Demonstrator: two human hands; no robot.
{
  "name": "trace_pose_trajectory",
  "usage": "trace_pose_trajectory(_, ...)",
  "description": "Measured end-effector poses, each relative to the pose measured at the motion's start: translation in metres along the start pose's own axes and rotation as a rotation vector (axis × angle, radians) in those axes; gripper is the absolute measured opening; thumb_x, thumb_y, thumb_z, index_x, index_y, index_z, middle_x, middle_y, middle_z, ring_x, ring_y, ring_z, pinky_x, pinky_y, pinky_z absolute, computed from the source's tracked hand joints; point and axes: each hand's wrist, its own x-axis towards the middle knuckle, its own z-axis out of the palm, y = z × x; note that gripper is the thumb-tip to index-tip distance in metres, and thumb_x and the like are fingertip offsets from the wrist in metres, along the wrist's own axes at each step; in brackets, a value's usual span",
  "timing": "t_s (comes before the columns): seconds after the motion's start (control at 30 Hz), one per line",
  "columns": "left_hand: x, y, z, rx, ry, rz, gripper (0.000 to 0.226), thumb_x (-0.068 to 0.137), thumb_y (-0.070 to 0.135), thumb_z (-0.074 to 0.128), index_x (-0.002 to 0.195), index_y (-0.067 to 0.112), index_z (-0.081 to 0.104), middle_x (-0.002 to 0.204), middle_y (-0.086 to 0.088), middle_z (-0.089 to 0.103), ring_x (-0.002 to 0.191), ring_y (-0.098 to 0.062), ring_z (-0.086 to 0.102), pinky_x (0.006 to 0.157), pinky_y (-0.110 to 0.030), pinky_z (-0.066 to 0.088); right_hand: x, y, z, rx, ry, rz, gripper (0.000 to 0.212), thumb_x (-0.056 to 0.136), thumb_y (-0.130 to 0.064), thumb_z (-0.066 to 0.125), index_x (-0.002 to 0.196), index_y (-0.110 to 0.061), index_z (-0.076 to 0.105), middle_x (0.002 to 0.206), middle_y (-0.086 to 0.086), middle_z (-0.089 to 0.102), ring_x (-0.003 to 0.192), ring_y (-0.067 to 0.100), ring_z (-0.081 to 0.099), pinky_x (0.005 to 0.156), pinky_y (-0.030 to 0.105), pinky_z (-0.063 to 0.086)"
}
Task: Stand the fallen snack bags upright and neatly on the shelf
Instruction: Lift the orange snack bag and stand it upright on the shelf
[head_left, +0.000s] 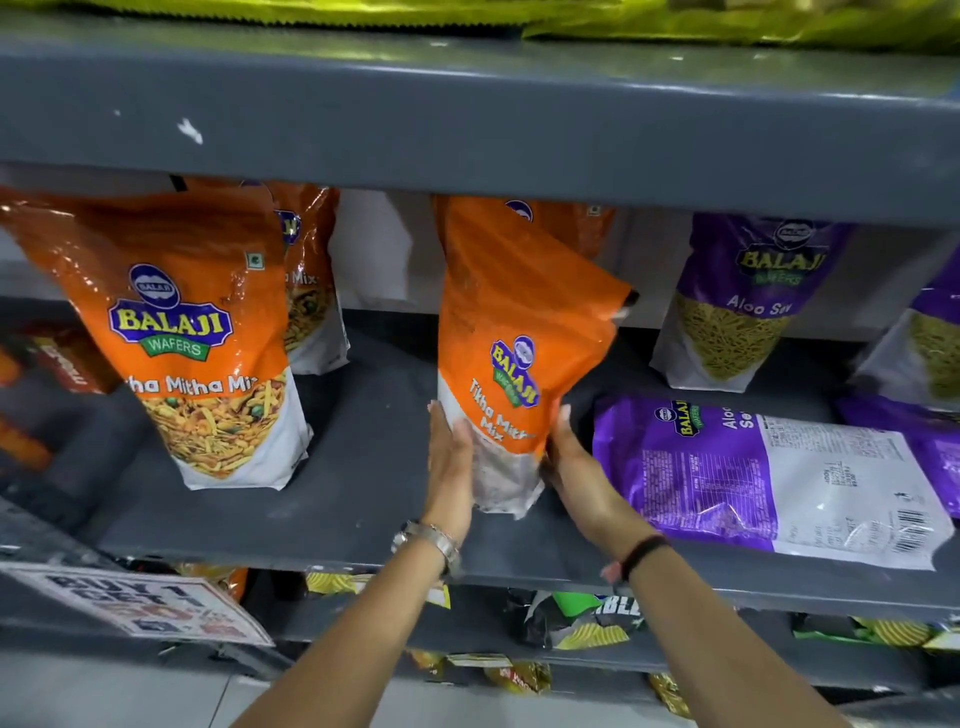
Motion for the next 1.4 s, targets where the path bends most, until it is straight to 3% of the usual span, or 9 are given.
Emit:
trace_pose_trajectory(0.13,-0.002,0.008,-0.017,-0.172,0.095,-0.041,0.104,0.053,0.086,0.033,0.139,0.027,0.024,0.149,0.008,0.026,0.133,-0.007,0.028,0.114,-0.035,0.022,-0.017,0.01,-0.015,-0.011,-0.007,-0.018,0.064,0.073,-0.077,0.015,0.13,-0.051,0.024,0.147,-0.02,0.026,0.136,0.001,0.023,0.111,0.028,0.017)
trace_pose_trajectory(0.27,-0.034,0.007,0.001,-0.235,0.247,0.024,0.051,0.091,0.046,0.025,0.138,0.024,0.024,0.144,0.012,0.024,0.127,-0.004,0.028,0.103,-0.022,0.026,-0.001,0.0,-0.015,-0.046,0.008,-0.056,0.064,0.077,-0.074,0.016,0.136,-0.047,0.016,0.15,-0.02,0.016,0.139,0.001,0.014,0.119,0.038,0.007)
trace_pose_trajectory(0.4,-0.036,0.0,0.024,-0.177,0.196,0.219,0.099,0.057,0.084,0.039,0.136,0.026,0.028,0.146,-0.001,0.035,0.132,-0.016,0.037,0.109,-0.043,0.034,0.0,-0.007,0.008,-0.022,-0.009,-0.137,0.042,0.087,-0.059,0.013,0.126,-0.055,0.028,0.132,-0.034,0.036,0.123,-0.016,0.034,0.106,0.018,0.026)
trace_pose_trajectory(0.5,-0.016,0.004,0.011,-0.189,0.198,0.312,0.081,0.058,0.083,0.04,0.124,0.036,0.042,0.131,0.006,0.051,0.118,-0.003,0.05,0.098,-0.026,0.046,-0.02,0.001,0.008,-0.009,0.04,-0.15,0.061,0.065,-0.084,0.023,0.122,-0.061,0.025,0.134,-0.037,0.029,0.133,-0.007,0.024,0.109,0.023,0.019)
trace_pose_trajectory(0.67,0.003,-0.006,-0.01,-0.173,0.392,0.219,0.113,0.047,0.09,0.036,0.134,0.019,0.031,0.141,0.003,0.033,0.129,-0.013,0.035,0.107,-0.034,0.031,-0.011,0.002,-0.01,0.015,0.266,-0.161,0.106,0.047,-0.094,0.027,0.137,-0.039,0.02,0.148,-0.015,0.025,0.137,0.007,0.023,0.116,0.039,0.017)
trace_pose_trajectory(0.87,-0.002,-0.004,0.004,-0.092,0.215,0.305,0.069,0.051,0.086,0.038,0.11,0.05,0.041,0.114,0.028,0.051,0.103,0.014,0.052,0.081,-0.005,0.045,0.011,-0.015,-0.001,-0.005,0.105,-0.171,0.074,0.069,-0.08,0.027,0.129,-0.037,0.036,0.13,-0.013,0.052,0.116,-0.005,0.05,0.105,0.029,0.04)
trace_pose_trajectory(1.03,0.016,-0.001,-0.016,-0.043,0.185,0.267,0.066,0.047,0.091,0.031,0.101,0.053,0.041,0.108,0.027,0.048,0.097,0.014,0.051,0.086,-0.022,0.041,-0.013,-0.004,0.001,-0.016,0.131,-0.258,0.083,0.067,-0.077,0.039,0.133,-0.027,0.031,0.128,-0.02,0.045,0.111,-0.018,0.045,0.08,0.0,0.041)
trace_pose_trajectory(1.17,0.013,-0.013,-0.014,-0.048,0.16,0.294,0.073,0.048,0.089,0.037,0.108,0.048,0.043,0.113,0.019,0.055,0.103,0.005,0.057,0.086,-0.024,0.048,-0.016,0.0,-0.001,0.002,0.118,-0.245,0.044,0.087,-0.046,0.035,0.128,-0.035,0.026,0.12,-0.03,0.038,0.097,-0.033,0.04,0.074,-0.005,0.039)
trace_pose_trajectory(1.4,0.021,-0.005,-0.016,-0.015,0.097,0.232,0.075,0.046,0.091,0.034,0.106,0.045,0.039,0.109,0.019,0.051,0.091,0.02,0.054,0.068,0.0,0.046,-0.021,-0.001,0.008,0.029,0.148,-0.243,0.1,0.055,-0.084,0.042,0.134,-0.026,0.026,0.124,-0.024,0.041,0.103,-0.027,0.043,0.076,-0.004,0.038)
